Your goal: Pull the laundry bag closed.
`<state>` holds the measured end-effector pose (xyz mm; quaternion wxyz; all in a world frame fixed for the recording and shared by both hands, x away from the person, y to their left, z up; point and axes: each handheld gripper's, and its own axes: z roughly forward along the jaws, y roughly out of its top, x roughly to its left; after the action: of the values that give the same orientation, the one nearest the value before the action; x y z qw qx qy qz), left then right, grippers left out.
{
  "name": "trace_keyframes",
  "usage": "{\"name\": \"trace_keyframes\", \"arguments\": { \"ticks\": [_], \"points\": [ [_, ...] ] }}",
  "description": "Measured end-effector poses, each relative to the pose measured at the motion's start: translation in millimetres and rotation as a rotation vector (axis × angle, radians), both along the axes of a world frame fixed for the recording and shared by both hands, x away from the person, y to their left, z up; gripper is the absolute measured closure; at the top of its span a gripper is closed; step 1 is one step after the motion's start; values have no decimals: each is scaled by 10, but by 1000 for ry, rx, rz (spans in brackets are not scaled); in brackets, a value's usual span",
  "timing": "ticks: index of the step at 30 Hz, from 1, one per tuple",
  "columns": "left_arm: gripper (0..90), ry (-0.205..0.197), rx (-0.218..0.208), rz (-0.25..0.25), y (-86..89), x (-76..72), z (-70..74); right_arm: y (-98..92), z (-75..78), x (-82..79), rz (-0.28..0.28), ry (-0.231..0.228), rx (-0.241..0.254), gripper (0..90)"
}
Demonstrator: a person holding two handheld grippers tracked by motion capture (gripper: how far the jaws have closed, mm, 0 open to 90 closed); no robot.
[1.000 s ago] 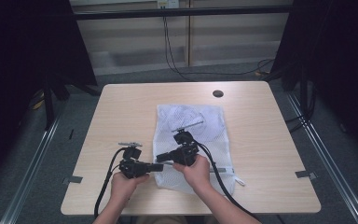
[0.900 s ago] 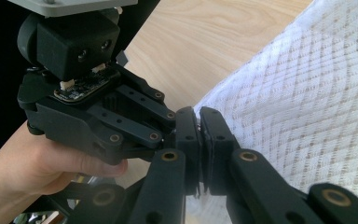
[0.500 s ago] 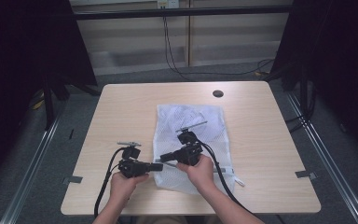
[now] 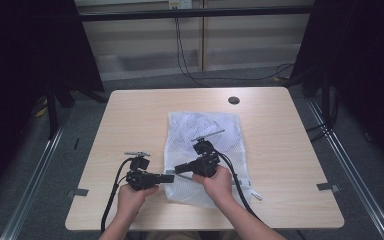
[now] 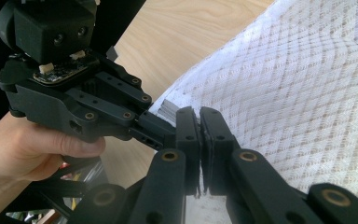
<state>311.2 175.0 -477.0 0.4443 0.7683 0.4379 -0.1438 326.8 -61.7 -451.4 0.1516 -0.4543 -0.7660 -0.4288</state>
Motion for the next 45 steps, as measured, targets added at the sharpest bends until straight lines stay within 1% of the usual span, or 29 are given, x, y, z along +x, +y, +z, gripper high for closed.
{"name": "trace_keyframes", "arguments": {
  "ticks": [3, 6, 8, 11, 13, 15, 17, 20, 24, 27, 30, 32, 34, 36, 38, 39, 40, 45],
  "points": [
    [885, 5, 3, -5, -1, 1, 0, -4, -9, 0, 2, 0, 1, 874],
    [885, 3, 1, 4, 14, 1, 8, -19, -22, 3, 1, -4, -13, 873],
    [885, 0, -1, 1, 15, 3, 11, -43, -31, 6, -5, 2, 0, 874],
    [885, 7, 0, -3, 7, 0, 13, -46, -22, -3, -1, -2, -9, 874],
    [885, -2, 4, -8, 8, -1, 17, -59, -31, -6, 4, -5, -1, 874],
    [885, 3, 0, -9, 18, 4, 19, -83, -38, -9, -1, -13, -14, 874],
    [885, 3, -3, -9, 15, 5, 17, -114, -49, -8, -6, 4, 5, 874],
    [885, 6, -1, -8, 5, 1, 19, -117, -46, -15, -5, -5, -5, 874],
    [885, 0, 0, -11, 9, 3, 22, -125, -44, -13, 1, -10, 0, 874],
    [885, 5, 1, -10, 4, -1, 24, -124, -41, -17, 3, -9, -5, 873],
    [885, 1, -1, -5, 22, 2, 32, -131, -42, -16, 3, -14, -15, 874],
    [885, 0, -3, -3, 20, 0, 35, -148, -45, -12, -1, -9, -2, 874],
    [885, -2, -1, -10, 15, 2, 34, -151, -41, -12, 3, -14, -7, 874],
    [885, 0, -1, -5, 8, -2, 33, -158, -43, -11, 5, -12, -8, 874],
    [886, -1, 4, -2, 24, 1, 38, -164, -43, -13, 0, -17, -23, 874],
    [886, 1, -5, 2, 34, 3, 38, -175, -43, -12, -4, -13, -29, 874],
    [886, 9, -12, 9, 35, 0, 36, -189, -49, -7, -5, -13, -18, 874],
    [886, 4, -8, 1, 28, 4, 35, -223, -43, -5, -7, -10, -23, 874]
  ]
}}
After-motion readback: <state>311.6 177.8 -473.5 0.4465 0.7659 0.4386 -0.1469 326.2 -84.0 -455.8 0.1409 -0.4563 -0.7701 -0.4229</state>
